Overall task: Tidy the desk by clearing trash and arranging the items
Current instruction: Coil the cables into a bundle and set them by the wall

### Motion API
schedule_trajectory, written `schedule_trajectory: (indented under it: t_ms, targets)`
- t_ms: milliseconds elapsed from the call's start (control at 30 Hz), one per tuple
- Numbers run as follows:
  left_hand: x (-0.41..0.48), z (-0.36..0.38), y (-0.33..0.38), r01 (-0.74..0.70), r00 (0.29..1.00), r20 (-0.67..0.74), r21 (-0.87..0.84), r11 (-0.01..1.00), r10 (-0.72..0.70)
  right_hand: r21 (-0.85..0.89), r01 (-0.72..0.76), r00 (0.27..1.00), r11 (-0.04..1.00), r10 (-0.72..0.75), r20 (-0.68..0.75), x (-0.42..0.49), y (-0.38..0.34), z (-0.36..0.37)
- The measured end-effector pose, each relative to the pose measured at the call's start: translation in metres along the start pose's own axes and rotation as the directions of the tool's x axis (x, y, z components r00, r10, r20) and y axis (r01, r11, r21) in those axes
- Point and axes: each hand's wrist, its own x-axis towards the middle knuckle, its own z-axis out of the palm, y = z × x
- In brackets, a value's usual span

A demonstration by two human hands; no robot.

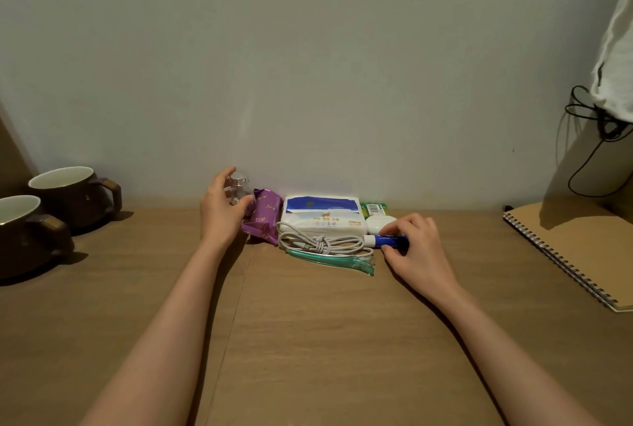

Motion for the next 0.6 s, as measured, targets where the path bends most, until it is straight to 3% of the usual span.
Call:
schedule_trajectory:
  t_ms: [333,467,533,600]
  targets:
    - [-0.010,-0.011,0.007,-0.008,0.999,-0.034,0.044,0.999,0.009,0.033,-0.015,1.000,0.999,0.016,-0.005,0.000,0.001,-0.004]
    - [-0.026,-0.030,0.010,0.012,0.980,-0.198,0.086,0.996,0.005,0.041,-0.019,1.000,0.999,0.020,-0.003,-0.001,-0.001,-0.006]
    - [-0.033,-0.039,0.005,0.056,0.968,-0.251,0.162,0.985,-0.014,0.036,-0.021,1.000,0.999,0.021,-0.002,-0.002,-0.002,-0.007]
    - [-0.035,-0.045,-0.009,0.153,0.977,-0.180,0.240,0.959,-0.111,0.031,-0.011,1.000,0.999,0.011,-0.016,-0.003,-0.003,-0.006]
